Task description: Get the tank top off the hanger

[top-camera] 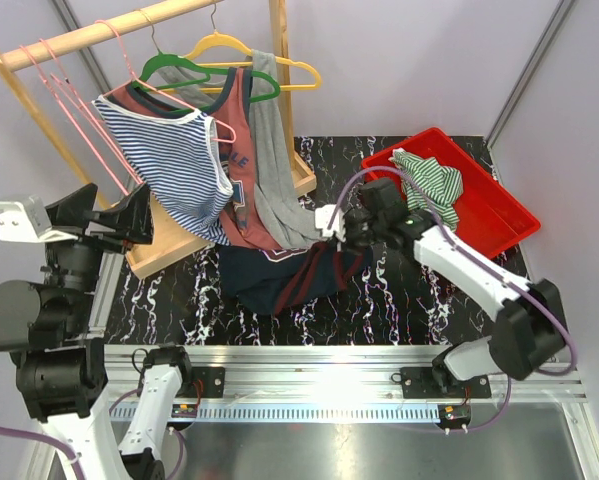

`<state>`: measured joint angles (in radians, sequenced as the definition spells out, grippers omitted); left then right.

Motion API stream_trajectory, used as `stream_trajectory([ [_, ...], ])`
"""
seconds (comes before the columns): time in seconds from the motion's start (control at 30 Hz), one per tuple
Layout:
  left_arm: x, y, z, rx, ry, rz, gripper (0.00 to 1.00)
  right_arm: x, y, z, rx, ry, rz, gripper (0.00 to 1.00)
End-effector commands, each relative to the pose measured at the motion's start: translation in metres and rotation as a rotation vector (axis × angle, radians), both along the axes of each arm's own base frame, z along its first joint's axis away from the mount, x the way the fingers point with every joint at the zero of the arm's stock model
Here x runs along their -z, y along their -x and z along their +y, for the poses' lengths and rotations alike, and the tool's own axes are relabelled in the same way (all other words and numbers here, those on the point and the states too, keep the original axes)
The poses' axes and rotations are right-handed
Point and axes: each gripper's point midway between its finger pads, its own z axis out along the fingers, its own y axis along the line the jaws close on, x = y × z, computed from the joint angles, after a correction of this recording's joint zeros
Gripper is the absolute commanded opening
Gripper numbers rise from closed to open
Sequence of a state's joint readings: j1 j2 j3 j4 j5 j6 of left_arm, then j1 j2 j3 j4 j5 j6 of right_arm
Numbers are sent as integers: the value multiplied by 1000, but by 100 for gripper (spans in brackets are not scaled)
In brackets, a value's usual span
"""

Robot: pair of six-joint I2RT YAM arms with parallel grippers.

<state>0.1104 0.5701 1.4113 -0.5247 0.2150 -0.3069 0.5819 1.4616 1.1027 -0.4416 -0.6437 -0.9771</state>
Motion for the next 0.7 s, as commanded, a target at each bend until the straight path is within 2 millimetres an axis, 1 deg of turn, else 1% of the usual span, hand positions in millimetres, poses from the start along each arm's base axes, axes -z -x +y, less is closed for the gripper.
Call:
stream_trajectory([
  [0.0, -17, -12, -12, 78, -13, -60, 99, -53, -21, -24, 174, -109, -22, 0],
  [0.03, -20, -14, -13, 85, -16, -72, 99, -68, -24, -31, 208, -139, -35, 0],
  [0.07, -18, -19, -15, 98, -15, -63, 99, -77, -29, -38, 243, -161, -36, 0],
  [0.1, -18, -20, -16, 104, -14, -65, 99, -97, -36, -42, 295, -214, -32, 0],
  [0.13, -21, -22, -16, 107, -15, -77, 99, -118, -46, -61, 364, -261, -64, 0],
  [0.17, -21, -23, -17, 115, -16, -79, 99, -135, -51, -67, 411, -311, -62, 0],
  [0.2, -20, -28, -17, 120, -12, -72, 99, -156, -60, -74, 452, -356, -124, 0],
  [0.23, -22, -29, -18, 124, -13, -83, 99, -175, -63, -85, 492, -389, -175, 0],
  [0.27, -23, -30, -19, 131, -14, -85, 99, -192, -67, -90, 532, -427, -200, 0],
  [0.3, -21, -34, -19, 134, -9, -80, 99, -212, -76, -99, 589, -465, -269, 0],
  [0.33, -24, -34, -20, 140, -13, -92, 99, -226, -78, -104, 615, -489, -302, 0],
  [0.37, -23, -36, -20, 142, -13, -90, 99, -246, -84, -115, 672, -523, -341, 0],
  [0.4, -22, -39, -21, 148, -13, -86, 99, -261, -87, -120, 701, -553, -376, 0],
  [0.43, -23, -41, -21, 151, -15, -89, 99, -269, -92, -124, 728, -568, -388, 0],
  [0.47, -24, -41, -22, 157, -17, -91, 99, -292, -95, -134, 770, -608, -429, 0],
  [0.53, -25, -45, -22, 161, -20, -94, 99, -310, -103, -143, 816, -641, -455, 0],
  [0.57, -25, -46, -23, 164, -20, -92, 99, -331, -105, -152, 849, -678, -490, 0],
  [0.63, -26, -48, -23, 167, -22, -95, 99, -347, -111, -159, 875, -702, -519, 0],
  [0.67, -25, -49, -23, 170, -23, -94, 99, -368, -109, -166, 895, -737, -564, 0],
])
